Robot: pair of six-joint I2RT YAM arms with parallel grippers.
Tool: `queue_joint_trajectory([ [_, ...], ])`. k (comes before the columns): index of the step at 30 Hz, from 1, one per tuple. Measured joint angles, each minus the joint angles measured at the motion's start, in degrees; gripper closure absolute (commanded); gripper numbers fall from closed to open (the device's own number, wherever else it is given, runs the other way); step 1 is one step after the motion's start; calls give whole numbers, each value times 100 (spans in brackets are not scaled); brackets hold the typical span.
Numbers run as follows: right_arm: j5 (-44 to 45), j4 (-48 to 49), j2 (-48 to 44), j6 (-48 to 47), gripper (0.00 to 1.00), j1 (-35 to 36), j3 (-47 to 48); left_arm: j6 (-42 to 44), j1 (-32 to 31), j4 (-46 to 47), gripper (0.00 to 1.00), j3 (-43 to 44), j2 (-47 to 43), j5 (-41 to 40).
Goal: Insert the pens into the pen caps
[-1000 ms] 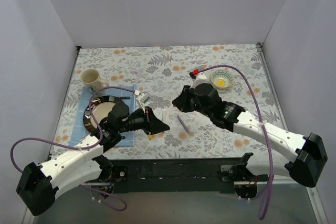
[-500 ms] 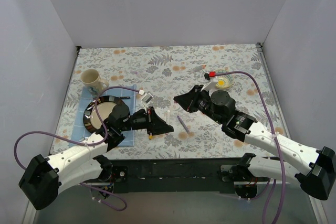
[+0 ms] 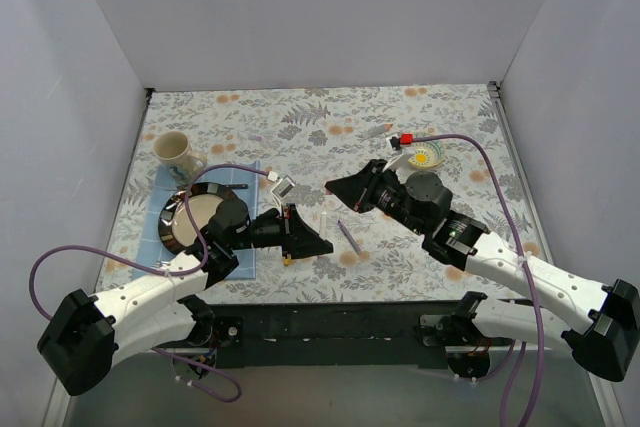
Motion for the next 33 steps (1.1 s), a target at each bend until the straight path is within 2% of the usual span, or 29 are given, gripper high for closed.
queue_joint_trajectory([
  [16,-319,249,55,308,99,98,-382,9,0,-7,100,-2,0,-4],
  [33,-140,138,55,133,99,125,-144,7,-2,35,100,-105,-15,-2],
])
